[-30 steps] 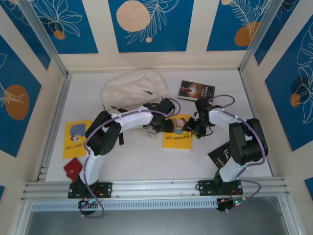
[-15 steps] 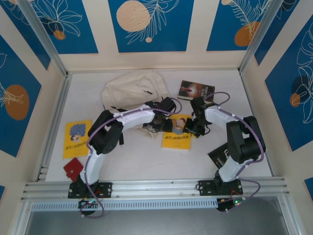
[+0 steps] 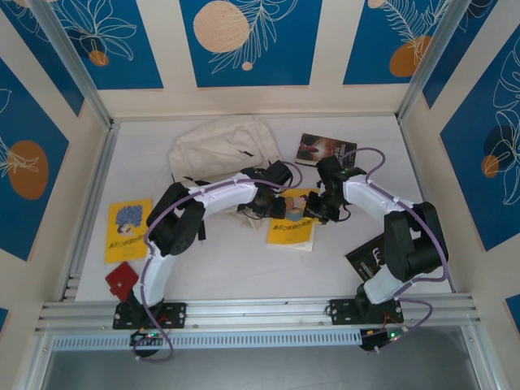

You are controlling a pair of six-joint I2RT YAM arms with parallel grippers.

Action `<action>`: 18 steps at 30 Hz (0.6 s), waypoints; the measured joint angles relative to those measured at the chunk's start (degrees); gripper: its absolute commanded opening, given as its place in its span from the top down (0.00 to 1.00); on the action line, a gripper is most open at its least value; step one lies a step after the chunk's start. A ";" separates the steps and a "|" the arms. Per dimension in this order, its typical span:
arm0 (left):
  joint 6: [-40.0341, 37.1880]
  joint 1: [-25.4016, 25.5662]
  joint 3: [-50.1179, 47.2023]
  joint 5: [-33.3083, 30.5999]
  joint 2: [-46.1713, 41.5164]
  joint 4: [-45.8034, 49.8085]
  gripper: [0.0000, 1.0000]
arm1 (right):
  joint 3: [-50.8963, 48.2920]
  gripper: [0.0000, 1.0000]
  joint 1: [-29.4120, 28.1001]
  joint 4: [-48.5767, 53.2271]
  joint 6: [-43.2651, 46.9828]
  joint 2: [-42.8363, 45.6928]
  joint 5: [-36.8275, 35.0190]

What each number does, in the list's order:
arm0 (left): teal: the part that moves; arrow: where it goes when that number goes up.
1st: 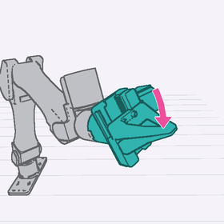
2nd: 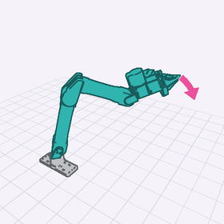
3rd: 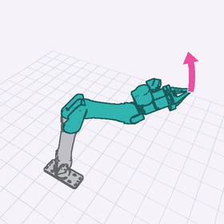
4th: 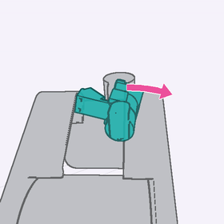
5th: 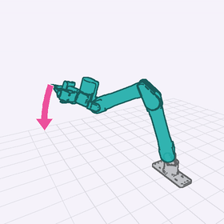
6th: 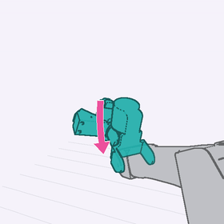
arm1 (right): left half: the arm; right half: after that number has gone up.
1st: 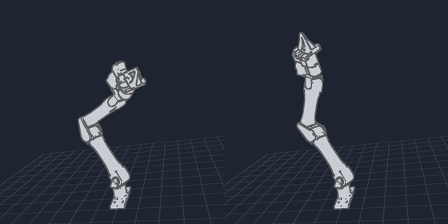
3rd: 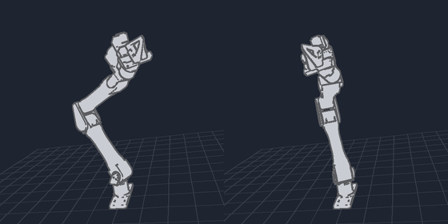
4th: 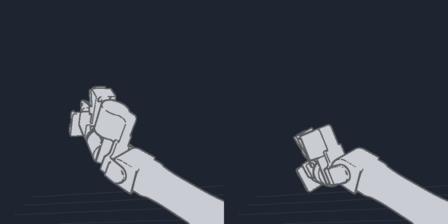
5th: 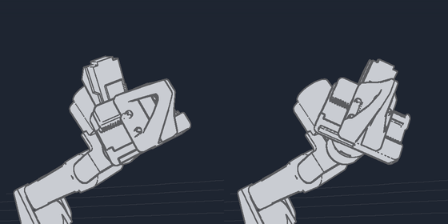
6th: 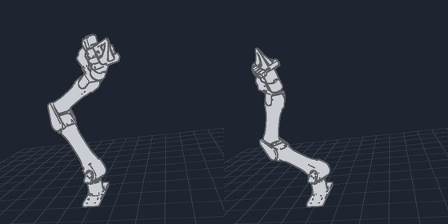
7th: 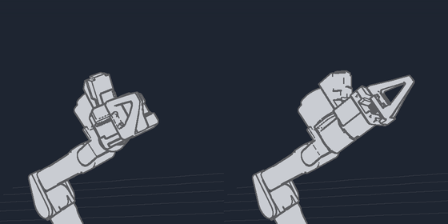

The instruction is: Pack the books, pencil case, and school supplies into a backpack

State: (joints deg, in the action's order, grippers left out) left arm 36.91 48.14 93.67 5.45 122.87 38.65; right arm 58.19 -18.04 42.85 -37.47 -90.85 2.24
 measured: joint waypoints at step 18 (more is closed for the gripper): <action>-5.03 -2.03 -0.02 4.46 -8.20 -0.50 0.26 | -3.63 1.00 8.09 -7.82 1.27 10.38 9.46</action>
State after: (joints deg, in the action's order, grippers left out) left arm 31.88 46.11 93.65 9.91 114.67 38.15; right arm 54.57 -9.96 35.03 -36.21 -80.47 11.70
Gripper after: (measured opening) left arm 0.676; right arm 0.065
